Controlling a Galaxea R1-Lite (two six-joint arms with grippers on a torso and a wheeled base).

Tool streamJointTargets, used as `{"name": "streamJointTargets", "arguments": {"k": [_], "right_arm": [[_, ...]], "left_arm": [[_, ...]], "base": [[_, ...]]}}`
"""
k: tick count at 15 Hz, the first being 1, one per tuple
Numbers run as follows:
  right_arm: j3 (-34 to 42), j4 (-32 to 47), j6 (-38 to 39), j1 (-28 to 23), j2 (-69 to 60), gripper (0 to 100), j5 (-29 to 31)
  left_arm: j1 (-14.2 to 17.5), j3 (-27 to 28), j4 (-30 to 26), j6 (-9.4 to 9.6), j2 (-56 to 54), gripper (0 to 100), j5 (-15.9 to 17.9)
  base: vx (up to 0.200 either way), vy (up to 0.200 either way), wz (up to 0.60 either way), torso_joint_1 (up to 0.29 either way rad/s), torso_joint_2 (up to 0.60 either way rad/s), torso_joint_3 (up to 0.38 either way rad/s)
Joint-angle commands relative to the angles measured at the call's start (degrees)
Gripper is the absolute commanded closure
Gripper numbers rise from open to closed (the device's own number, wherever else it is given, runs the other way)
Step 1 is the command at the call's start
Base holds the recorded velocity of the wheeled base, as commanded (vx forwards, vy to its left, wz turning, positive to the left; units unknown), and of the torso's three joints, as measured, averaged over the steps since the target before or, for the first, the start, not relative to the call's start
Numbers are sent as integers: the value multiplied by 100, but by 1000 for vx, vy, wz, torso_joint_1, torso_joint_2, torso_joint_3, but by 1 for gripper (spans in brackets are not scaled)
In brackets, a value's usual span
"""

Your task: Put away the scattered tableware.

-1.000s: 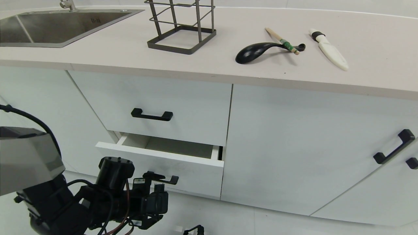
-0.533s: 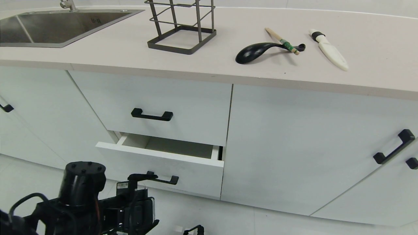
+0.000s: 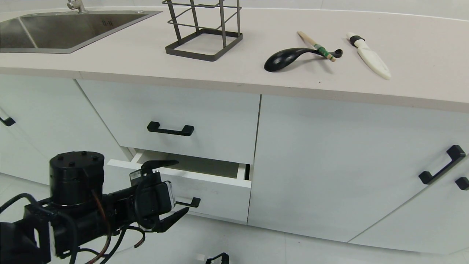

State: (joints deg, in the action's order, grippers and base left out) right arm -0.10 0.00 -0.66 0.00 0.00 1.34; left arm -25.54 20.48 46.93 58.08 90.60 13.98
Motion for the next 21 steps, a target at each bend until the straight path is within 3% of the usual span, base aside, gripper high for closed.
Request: {"name": "streamJointTargets", "arguments": {"k": [1, 7, 15, 18, 20, 21], "right_arm": [[1, 0, -4, 0, 9, 100, 7], [1, 0, -4, 0, 9, 100, 7], [1, 0, -4, 0, 9, 100, -2], [1, 0, -4, 0, 9, 100, -2], [1, 0, -4, 0, 9, 100, -2], [1, 0, -4, 0, 9, 100, 7]], "left_arm": [[31, 255, 44, -7, 546, 0, 17], [40, 624, 132, -7, 1399, 0, 34], [31, 501, 246, -7, 1496, 0, 34], [-48, -150, 237, 2, 1109, 0, 34], [-48, -1055, 167, -16, 388, 0, 34], [-48, -1213, 141, -16, 168, 0, 34]], "base": [[0, 0, 0, 0, 0, 0], [0, 0, 0, 0, 0, 0], [0, 0, 0, 0, 0, 0], [0, 0, 0, 0, 0, 0], [0, 0, 0, 0, 0, 0], [0, 0, 0, 0, 0, 0]]}}
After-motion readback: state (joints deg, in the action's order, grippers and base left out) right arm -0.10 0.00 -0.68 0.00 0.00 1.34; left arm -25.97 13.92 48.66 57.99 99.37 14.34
